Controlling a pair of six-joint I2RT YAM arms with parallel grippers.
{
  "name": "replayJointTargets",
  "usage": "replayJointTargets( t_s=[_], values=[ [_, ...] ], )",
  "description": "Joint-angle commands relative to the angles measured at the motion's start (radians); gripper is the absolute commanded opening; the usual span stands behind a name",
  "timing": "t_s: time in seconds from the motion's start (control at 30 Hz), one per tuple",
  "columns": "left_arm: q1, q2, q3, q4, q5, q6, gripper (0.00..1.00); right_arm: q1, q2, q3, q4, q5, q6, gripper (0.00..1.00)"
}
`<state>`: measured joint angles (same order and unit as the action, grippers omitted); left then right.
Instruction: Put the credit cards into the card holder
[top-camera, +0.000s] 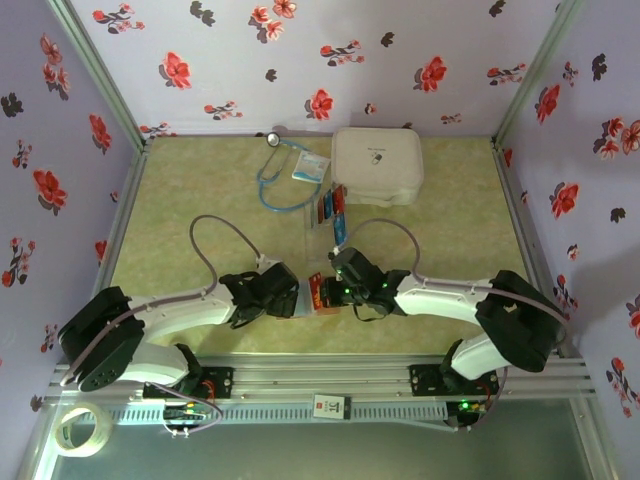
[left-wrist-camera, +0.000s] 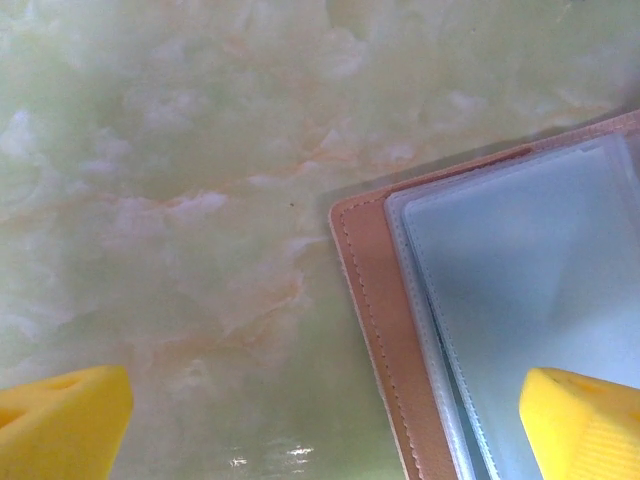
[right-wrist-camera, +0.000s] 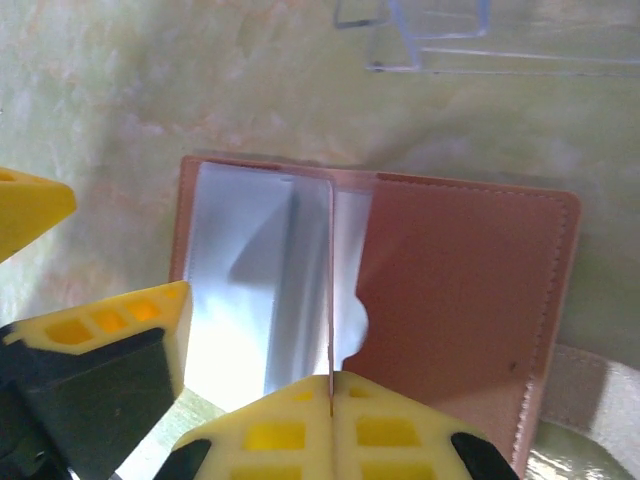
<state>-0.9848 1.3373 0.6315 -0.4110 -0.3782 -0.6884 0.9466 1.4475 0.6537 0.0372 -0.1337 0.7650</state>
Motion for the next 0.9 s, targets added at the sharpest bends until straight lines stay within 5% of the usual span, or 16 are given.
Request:
replayJointTargets(
  t_s=[0.0, 0.87],
  values=[
    [-0.012, 0.005, 0.019, 0.021, -0.028, 0.032, 1.00, -0.012, 0.009, -0.020, 0.021, 0.029, 0.013, 0.00],
    [-0.014, 0.062, 0.005, -0.089, -0.090, -0.032, 1.00, -0.020, -0.022, -0.019, 0.026, 0.007, 0.040, 0.00]
  ],
)
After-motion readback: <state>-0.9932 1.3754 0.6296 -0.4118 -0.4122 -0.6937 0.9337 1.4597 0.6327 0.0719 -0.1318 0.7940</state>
